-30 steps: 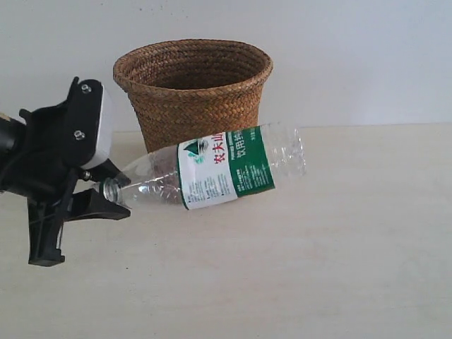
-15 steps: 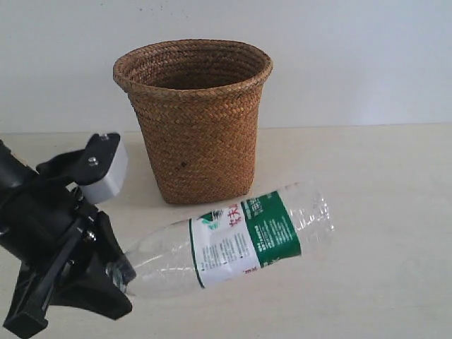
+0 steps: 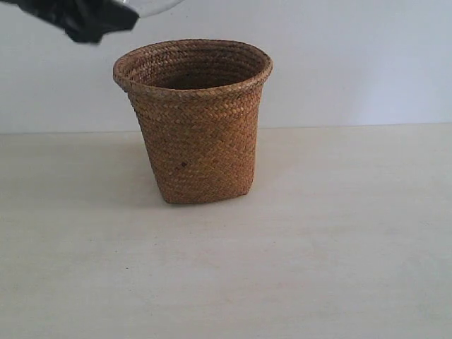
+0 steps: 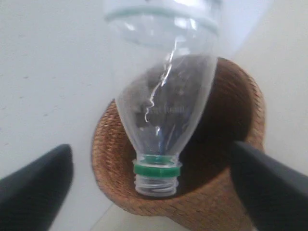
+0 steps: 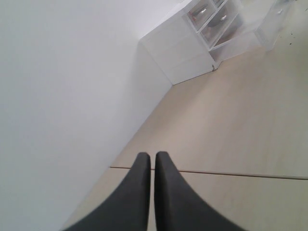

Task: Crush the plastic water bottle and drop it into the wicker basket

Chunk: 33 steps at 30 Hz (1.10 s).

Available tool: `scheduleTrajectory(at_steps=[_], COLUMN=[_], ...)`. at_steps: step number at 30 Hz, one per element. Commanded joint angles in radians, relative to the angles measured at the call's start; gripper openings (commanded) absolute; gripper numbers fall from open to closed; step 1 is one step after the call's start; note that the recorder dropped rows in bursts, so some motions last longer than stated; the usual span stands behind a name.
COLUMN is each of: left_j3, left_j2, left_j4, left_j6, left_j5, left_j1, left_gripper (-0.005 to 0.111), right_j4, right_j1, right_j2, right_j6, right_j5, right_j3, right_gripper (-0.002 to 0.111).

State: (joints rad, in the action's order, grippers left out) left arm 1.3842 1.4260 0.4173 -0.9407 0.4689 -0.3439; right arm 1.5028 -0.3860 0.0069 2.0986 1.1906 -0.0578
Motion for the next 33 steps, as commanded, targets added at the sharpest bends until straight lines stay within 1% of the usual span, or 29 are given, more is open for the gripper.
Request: scheduleTrajectory(at_steps=[1,5,13,16,17,19,21,22,23,25,26,27,29,30,32,33], left_j3=[0.083,0.083,0.083,0.083,0.083,0.078,0.057,0.042,0.028,0.009,-0.026,-0.055,-0.138,-0.162,-0.282,-0.312], left_j2=[0.036,0.045,0.045,0.047,0.047,0.047,0.045,0.043,0.043,0.046,0.045,0.040,0.022,0.011,-0.055,-0.080], left_j4=[-0.172,-0.179,-0.165,-0.111,-0.088,-0.040,-0.014,-0.009,-0.002,0.022,0.058,0.116,0.258,0.290,0.375,0.397], left_j6=[0.331,0.293,0.297,0.313,0.313,0.322,0.340,0.344,0.347,0.349,0.363,0.361,0.295,0.273,0.232,0.228], left_j5=[0.108,0.280,0.588,0.721,0.752,0.752,0.752,0.752,0.752,0.752,0.752,0.752,0.752,0.752,0.752,0.752], left_j1=[0.003,0.003,0.003,0.003,0.003,0.003,-0.004,-0.006,-0.006,-0.006,-0.006,-0.006,-0.006,-0.006,-0.006,-0.006], left_gripper=[0.110,0.110,0.110,0.110,0.110,0.106,0.092,0.078,0.061,0.019,0.006,0.005,0.004,0.004,0.004,0.004], right_j4=[0.008,0.008,0.008,0.008,0.008,0.008,0.008,0.008,0.008,0.008,0.008,0.008,0.008,0.008,0.008,0.008], right_j1=[0.007,0.007,0.007,0.007,0.007,0.007,0.007,0.007,0.007,0.007,0.007,0.007,0.007,0.007,0.007,0.007], right_j2=[-0.007,-0.007,-0.007,-0.007,-0.007,-0.007,-0.007,-0.007,-0.007,-0.007,-0.007,-0.007,-0.007,-0.007,-0.007,-0.007], right_j6=[-0.005,-0.005,-0.005,-0.005,-0.005,-0.005,-0.005,-0.005,-0.005,-0.005,-0.005,-0.005,-0.005,-0.005,-0.007,-0.007], right_j5=[0.002,0.002,0.002,0.002,0.002,0.002,0.002,0.002,0.002,0.002,0.002,0.002,0.002,0.002,0.002,0.002], right_j3=[0.004,0.004,0.004,0.004,0.004,0.004,0.004,0.004,0.004,0.004,0.004,0.004,0.004,0.004,0.004,0.004], right_gripper=[0.000,0.000,0.000,0.000,0.000,0.000,0.000,0.000,0.000,0.000,0.000,0.000,0.000,0.000,0.000,0.000])
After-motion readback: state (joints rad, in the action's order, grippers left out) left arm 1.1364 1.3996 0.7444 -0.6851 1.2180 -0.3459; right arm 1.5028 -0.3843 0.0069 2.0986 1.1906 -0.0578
